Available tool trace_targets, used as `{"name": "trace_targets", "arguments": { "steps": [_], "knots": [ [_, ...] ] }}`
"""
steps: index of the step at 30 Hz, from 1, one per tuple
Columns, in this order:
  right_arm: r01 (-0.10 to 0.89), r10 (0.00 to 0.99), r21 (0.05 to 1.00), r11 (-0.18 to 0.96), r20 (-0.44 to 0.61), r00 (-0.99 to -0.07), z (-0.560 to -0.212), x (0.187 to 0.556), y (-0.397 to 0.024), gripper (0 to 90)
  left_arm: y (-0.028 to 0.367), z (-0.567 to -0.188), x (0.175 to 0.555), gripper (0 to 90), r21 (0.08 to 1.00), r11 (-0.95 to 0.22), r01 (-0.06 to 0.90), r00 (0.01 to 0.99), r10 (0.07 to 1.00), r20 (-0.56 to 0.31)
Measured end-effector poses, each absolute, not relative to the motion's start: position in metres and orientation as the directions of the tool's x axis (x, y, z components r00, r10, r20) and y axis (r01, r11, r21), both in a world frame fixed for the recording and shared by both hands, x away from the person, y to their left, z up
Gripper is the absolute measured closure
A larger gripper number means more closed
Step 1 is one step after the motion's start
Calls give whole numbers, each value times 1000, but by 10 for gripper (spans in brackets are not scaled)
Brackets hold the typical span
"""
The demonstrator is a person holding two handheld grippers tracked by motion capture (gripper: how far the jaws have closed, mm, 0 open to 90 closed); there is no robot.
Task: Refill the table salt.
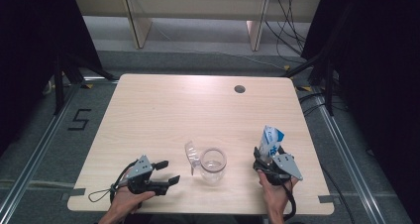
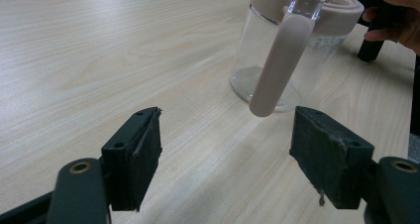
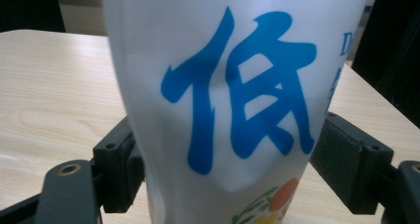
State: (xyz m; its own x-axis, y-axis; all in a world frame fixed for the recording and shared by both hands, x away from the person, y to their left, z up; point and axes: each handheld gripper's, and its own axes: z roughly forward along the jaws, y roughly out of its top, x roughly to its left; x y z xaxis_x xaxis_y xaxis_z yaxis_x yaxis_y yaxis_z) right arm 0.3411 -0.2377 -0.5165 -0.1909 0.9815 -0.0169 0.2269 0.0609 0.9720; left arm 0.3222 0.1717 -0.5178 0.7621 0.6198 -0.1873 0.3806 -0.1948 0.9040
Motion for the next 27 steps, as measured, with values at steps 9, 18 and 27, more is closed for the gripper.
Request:
{"name": "trace_targets", "arguments": {
  "steps": [9,18,27],
  "knots": [
    [232,984,970,67,-26,-175,-517,346,-235,288,170,-518,321,272,898,-197,393,757,623,-195],
    [248,984,967,60,-16,-176,-516,347,-233,315,170,-518,321,269,897,-197,395,759,620,-198],
    [259,972,961,93,-31,-234,-514,348,-239,349,170,-517,321,268,898,-195,395,759,620,-199]
  ]
}}
